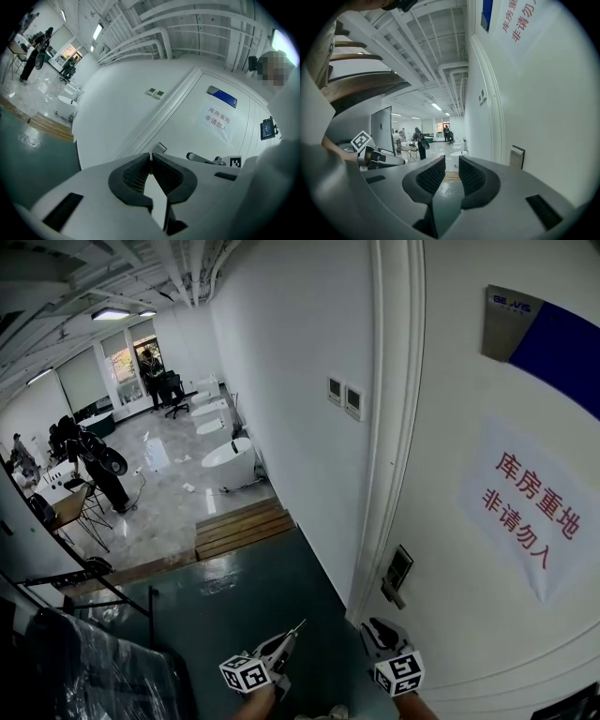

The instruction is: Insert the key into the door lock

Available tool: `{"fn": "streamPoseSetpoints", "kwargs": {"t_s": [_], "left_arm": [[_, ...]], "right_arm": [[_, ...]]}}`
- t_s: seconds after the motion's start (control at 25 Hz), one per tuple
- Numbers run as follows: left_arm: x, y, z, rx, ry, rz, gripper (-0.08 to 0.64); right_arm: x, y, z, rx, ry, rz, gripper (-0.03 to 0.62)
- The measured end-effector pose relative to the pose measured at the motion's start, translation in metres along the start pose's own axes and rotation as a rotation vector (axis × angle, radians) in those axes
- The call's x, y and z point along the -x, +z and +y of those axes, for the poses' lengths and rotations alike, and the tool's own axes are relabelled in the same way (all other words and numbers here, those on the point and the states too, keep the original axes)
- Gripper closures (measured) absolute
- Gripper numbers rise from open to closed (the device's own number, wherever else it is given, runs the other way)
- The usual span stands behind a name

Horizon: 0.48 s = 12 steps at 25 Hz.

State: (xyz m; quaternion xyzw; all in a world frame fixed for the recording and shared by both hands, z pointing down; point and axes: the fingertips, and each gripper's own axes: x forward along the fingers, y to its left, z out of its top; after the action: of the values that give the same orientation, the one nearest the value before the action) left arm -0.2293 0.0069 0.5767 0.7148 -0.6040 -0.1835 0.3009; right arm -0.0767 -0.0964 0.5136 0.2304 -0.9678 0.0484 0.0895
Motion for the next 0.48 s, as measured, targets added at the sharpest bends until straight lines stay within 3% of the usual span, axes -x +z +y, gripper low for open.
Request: {"fn": "streamPoseSetpoints", "kwargs": {"t_s": [0.48], "left_arm": [[-0.037, -0.018, -0.015, 0.001, -0.025, 0.014, 0.528]], "right_arm": [[0.027, -0.008, -0.041, -0.005, -0.039, -0.011, 0.5]]}}
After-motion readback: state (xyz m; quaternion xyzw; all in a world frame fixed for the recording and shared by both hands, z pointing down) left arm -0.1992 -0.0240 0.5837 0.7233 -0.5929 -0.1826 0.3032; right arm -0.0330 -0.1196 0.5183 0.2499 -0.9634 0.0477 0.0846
